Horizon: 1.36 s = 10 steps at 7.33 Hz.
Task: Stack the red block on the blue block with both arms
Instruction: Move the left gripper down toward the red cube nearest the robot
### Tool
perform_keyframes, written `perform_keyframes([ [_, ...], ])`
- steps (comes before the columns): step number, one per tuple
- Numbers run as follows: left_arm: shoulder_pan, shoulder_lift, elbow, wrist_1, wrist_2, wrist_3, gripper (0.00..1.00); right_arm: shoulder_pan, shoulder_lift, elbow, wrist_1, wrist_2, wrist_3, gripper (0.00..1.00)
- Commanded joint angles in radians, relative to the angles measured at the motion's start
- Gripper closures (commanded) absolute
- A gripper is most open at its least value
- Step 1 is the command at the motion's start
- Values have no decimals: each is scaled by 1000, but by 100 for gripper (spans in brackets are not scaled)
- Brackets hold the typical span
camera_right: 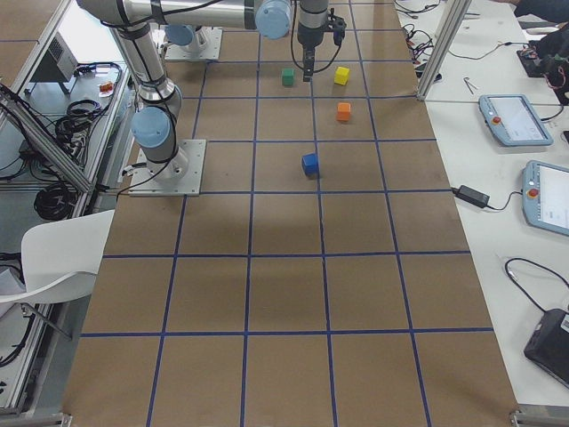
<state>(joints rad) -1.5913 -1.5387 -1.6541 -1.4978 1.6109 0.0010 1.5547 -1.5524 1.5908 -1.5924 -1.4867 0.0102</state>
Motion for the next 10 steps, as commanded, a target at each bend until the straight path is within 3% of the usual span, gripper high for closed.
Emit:
perform_keyframes([
  [1,5,9,-9,-1,7,13,0,-1,-17,6,9,-1,-1,0],
  [3,66,15,-32,-9,14,20,0,-1,-21,8,8,-3,1,0],
  [5,267,-17,-116,25,8,90,0,-1,-26,11,6,-1,-1,0],
  [7,378,-49,-202,59,9,125,0,-4,-35,23,2,-3,1,0],
  [10,425,-127,-404,391,17,129,0,-8,-37,32,-15,5,-6,0],
])
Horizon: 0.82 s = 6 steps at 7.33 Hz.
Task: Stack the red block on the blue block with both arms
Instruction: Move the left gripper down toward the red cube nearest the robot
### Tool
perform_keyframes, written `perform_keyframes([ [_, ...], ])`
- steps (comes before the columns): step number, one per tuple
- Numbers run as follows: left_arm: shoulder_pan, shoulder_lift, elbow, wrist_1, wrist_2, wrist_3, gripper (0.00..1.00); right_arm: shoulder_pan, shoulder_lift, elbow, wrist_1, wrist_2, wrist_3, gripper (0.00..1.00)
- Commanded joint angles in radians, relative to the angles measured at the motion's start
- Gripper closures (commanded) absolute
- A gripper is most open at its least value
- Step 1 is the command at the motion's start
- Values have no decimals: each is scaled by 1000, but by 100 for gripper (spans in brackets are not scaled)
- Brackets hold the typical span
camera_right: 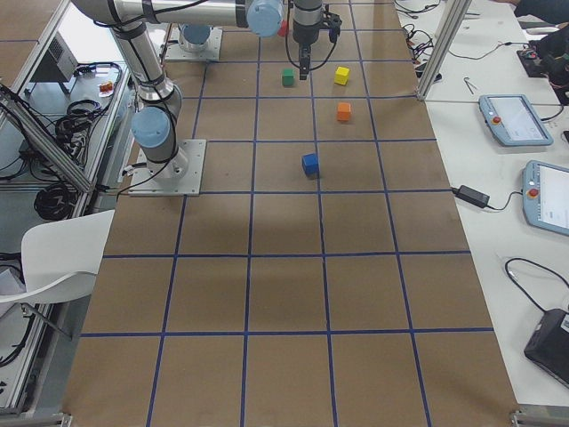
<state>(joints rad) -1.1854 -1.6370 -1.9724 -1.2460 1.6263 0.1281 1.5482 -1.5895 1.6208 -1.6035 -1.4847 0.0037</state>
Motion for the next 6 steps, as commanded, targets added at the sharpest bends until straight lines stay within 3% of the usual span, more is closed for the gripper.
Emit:
perform_keyframes([
  [1,33,-46,-124,196,3,27,0,-6,-7,1,5,-3,5,0],
  [6,64,-132,-184,327,69,48,0,-7,-7,2,10,-3,6,0],
])
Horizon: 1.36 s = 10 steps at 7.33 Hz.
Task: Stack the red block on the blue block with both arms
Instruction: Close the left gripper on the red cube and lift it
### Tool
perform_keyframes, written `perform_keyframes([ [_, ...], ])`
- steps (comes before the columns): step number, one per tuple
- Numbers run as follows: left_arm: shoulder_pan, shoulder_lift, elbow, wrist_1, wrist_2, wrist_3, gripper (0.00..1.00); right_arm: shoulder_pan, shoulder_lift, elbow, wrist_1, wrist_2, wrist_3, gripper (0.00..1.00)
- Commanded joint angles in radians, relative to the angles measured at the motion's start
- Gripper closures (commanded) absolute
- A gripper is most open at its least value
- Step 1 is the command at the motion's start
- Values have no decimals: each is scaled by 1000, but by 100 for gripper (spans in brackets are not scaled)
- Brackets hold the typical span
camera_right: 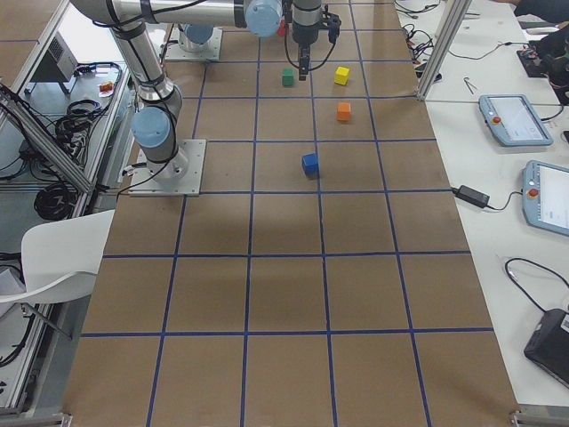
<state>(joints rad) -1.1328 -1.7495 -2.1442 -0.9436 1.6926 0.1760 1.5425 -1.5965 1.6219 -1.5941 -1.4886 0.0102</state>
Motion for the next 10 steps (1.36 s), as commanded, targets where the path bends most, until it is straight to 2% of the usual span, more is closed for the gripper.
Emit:
perform_keyframes([
  [1,13,-24,-14,23,2,2,0,4,0,1,-7,2,0,0],
  [2,13,-24,-20,22,1,5,13,-1,0,1,3,1,0,0],
  [3,13,-24,-42,29,-2,32,48,-1,0,1,-6,1,0,0],
  [4,13,-24,-39,31,-7,42,63,1,1,1,-10,1,-6,0],
  [5,11,-16,-33,31,-37,28,63,-2,1,1,-10,1,-6,0],
  [7,-12,4,-22,28,-48,26,84,-2,-3,1,8,1,-1,0],
  [8,-22,18,-19,25,-56,34,90,-2,-5,1,-4,1,-1,0],
  [10,-202,62,35,-7,-93,10,91,-4,-5,1,-7,-1,-7,0],
])
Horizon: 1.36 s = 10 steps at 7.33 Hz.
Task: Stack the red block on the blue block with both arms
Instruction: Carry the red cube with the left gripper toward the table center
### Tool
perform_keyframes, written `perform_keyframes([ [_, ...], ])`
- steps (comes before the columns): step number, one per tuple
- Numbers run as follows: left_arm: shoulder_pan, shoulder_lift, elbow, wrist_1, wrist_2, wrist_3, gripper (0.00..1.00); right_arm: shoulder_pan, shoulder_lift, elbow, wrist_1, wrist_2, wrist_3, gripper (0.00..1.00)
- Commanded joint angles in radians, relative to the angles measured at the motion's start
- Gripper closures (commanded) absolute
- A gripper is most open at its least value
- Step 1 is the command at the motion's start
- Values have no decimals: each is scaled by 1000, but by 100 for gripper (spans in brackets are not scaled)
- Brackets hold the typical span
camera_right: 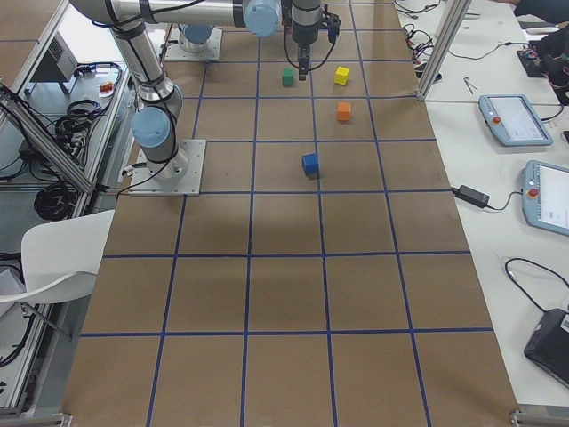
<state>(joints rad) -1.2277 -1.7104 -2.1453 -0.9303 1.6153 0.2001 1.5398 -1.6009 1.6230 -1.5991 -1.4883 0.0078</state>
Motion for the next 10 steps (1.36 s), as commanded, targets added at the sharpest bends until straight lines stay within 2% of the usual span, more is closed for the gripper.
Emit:
perform_keyframes([
  [1,-230,25,106,-92,-31,-30,91,-4,1,0,-7,0,-14,0],
  [3,-428,-17,276,-221,-105,-97,91,-20,3,0,-10,6,-15,0],
  [4,-525,-52,327,-220,-153,-220,91,-32,3,0,-7,5,-15,0],
  [5,-636,-101,382,-191,-170,-260,91,-36,3,2,-4,3,-15,0],
  [6,-701,-144,427,-190,-167,-318,91,-38,3,2,2,0,-15,0],
  [7,-717,-193,447,-183,-169,-377,91,-43,6,2,7,0,-23,0],
  [8,-733,-243,450,-115,-167,-386,91,-44,4,2,10,0,-17,0],
  [10,-740,-290,452,-104,-152,-375,90,-53,4,26,-2,0,-18,0],
])
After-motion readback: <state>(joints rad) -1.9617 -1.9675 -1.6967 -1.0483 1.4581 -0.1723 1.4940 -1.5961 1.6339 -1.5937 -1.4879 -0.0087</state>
